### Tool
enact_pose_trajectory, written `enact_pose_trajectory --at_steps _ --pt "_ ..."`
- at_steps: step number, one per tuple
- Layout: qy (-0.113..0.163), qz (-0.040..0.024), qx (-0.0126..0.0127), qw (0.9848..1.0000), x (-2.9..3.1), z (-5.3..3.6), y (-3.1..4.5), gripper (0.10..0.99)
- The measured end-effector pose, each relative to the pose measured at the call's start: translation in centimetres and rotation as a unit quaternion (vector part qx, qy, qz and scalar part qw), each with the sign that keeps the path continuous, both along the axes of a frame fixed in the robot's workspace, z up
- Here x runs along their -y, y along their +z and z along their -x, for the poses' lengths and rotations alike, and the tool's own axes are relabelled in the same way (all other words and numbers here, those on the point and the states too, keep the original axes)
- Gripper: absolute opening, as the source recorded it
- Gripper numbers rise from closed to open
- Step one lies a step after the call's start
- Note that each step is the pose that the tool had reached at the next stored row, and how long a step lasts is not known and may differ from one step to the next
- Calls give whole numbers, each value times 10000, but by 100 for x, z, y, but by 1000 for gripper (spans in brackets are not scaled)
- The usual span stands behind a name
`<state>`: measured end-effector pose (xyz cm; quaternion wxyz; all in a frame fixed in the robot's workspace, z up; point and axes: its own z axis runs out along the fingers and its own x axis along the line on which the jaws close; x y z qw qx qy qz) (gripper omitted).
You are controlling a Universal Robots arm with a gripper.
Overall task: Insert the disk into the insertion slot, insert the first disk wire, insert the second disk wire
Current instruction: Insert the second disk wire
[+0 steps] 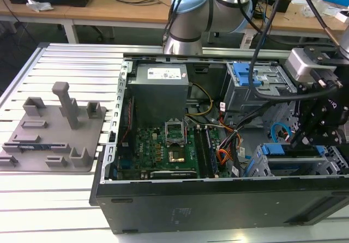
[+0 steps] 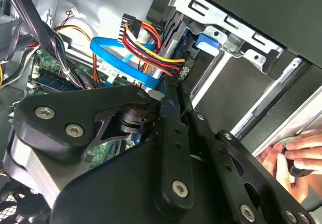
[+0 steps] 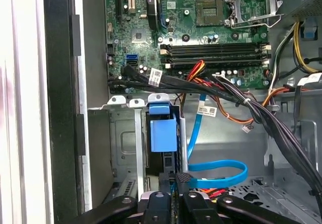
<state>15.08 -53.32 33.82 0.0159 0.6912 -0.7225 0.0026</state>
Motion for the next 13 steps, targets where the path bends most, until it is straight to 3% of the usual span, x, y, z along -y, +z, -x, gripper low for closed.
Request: enact_pose_trajectory --at_steps 1,3,9,11,12,13 --pt "-1 -2 -1 10000 1 16 5 231" --pt "1 -1 0 10000 0 24 169 357" --pt "0 9 0 10000 -8 25 455 357" --pt "0 13 9 10000 -9 25 587 345" --pt "0 15 11 10000 -10 25 605 345" --pt "0 15 13 10000 -10 25 607 275"
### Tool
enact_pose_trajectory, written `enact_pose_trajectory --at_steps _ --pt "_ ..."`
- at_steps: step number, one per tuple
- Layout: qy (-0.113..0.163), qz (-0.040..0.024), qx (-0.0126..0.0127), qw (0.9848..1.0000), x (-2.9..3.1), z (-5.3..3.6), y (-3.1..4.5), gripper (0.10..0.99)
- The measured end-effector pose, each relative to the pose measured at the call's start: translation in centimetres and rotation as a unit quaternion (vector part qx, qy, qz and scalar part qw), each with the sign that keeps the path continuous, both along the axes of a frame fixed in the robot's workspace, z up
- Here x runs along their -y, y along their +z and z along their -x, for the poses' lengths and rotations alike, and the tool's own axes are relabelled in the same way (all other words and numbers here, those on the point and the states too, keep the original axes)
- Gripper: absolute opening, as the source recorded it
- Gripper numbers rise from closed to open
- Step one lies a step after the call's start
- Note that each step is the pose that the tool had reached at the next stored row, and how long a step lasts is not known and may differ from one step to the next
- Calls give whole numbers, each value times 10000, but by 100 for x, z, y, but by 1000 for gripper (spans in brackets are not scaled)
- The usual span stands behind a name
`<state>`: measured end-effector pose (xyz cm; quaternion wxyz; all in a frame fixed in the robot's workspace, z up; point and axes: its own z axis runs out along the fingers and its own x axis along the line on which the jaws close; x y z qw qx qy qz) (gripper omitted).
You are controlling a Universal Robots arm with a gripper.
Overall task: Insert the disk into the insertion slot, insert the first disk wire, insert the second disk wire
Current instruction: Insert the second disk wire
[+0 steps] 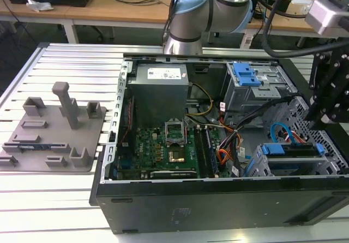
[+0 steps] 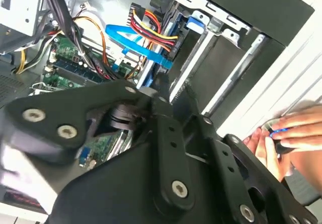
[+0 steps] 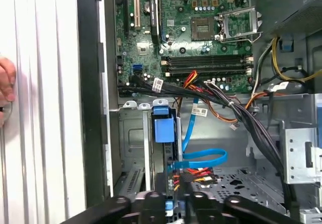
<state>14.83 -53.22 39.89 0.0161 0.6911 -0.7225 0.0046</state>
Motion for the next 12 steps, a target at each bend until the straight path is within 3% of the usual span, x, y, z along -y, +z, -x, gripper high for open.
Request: enact_pose_trajectory --at_steps 3,12 --pt "0 1 1 10000 0 0 1 106" --pt "0 1 5 10000 0 0 1 106"
